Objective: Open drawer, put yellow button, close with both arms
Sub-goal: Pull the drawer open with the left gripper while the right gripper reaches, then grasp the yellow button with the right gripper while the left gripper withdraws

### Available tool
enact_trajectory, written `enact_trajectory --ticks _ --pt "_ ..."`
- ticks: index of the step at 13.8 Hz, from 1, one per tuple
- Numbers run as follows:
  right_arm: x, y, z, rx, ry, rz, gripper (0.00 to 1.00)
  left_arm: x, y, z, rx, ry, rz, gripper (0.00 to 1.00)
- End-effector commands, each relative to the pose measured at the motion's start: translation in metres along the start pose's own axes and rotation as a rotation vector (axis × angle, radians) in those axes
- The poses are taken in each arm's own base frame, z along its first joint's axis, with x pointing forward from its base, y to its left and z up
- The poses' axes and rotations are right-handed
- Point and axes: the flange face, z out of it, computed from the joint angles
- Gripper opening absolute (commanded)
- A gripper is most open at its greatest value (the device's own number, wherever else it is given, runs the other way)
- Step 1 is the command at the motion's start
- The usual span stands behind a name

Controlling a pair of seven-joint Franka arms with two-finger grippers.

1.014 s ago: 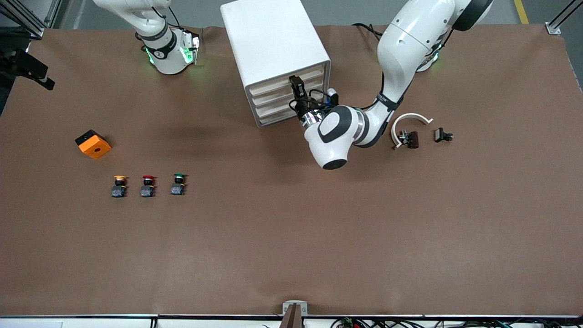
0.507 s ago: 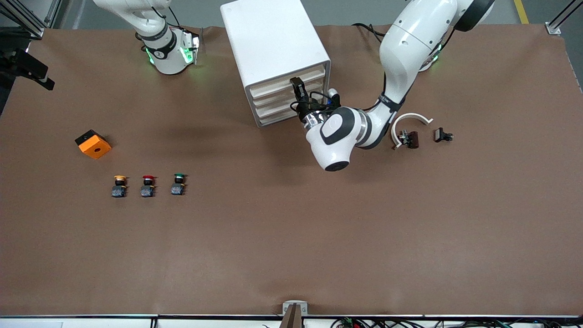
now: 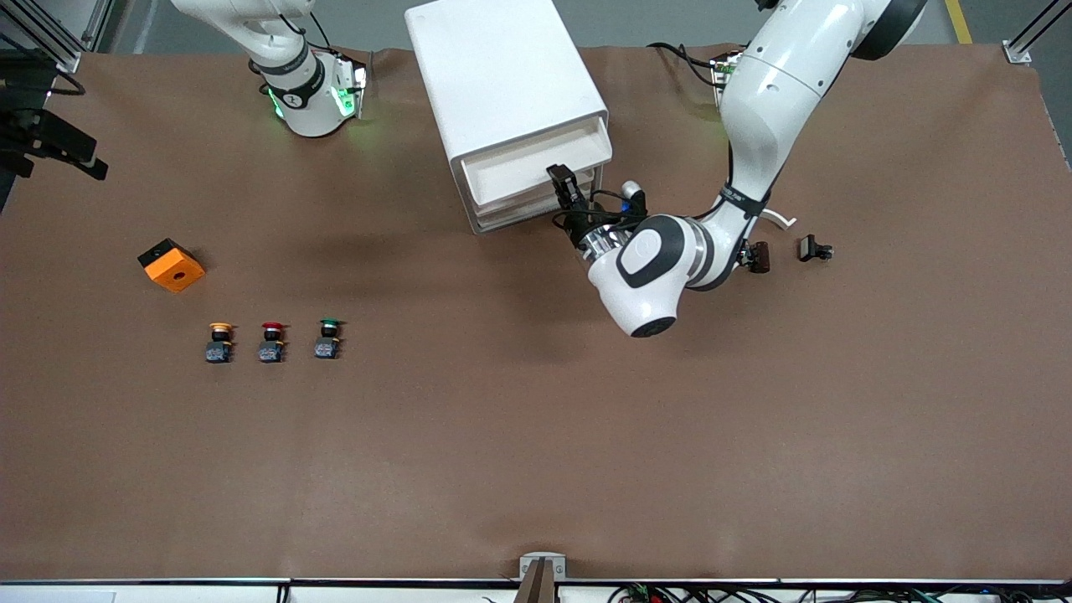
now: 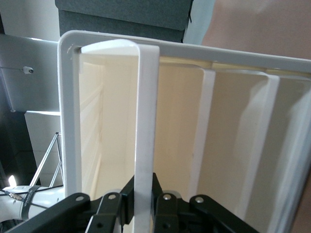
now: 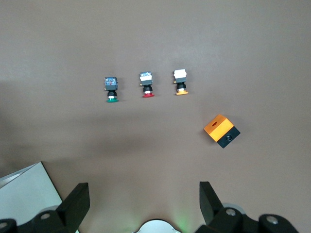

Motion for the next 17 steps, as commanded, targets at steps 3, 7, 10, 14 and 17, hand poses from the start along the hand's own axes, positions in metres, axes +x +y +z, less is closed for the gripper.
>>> enact_trajectory --ticks 3,7,10,14,17 --pt "0.046 0.01 0.056 -0.018 -0.106 0.018 1.0 -0.01 0.004 -0.038 -0.058 -0.078 -0.025 0.07" --pt "0.066 0.027 0.098 -0.014 -0.069 0.005 1.0 -0.007 0.009 -0.059 -0.096 -0.124 -0.02 0.11" --pt "0.071 0.053 0.153 -0.007 -0.03 -0.013 1.0 -0.007 0.009 -0.061 -0.102 -0.13 -0.013 0.28" --pt "0.065 0.075 0.235 -0.015 0.054 0.016 1.0 -0.008 0.008 -0.065 -0.112 -0.14 -0.003 0.3" --pt "0.069 0.078 0.295 -0.026 0.107 0.018 1.0 -0.008 -0.001 -0.074 -0.129 -0.151 0.012 0.33"
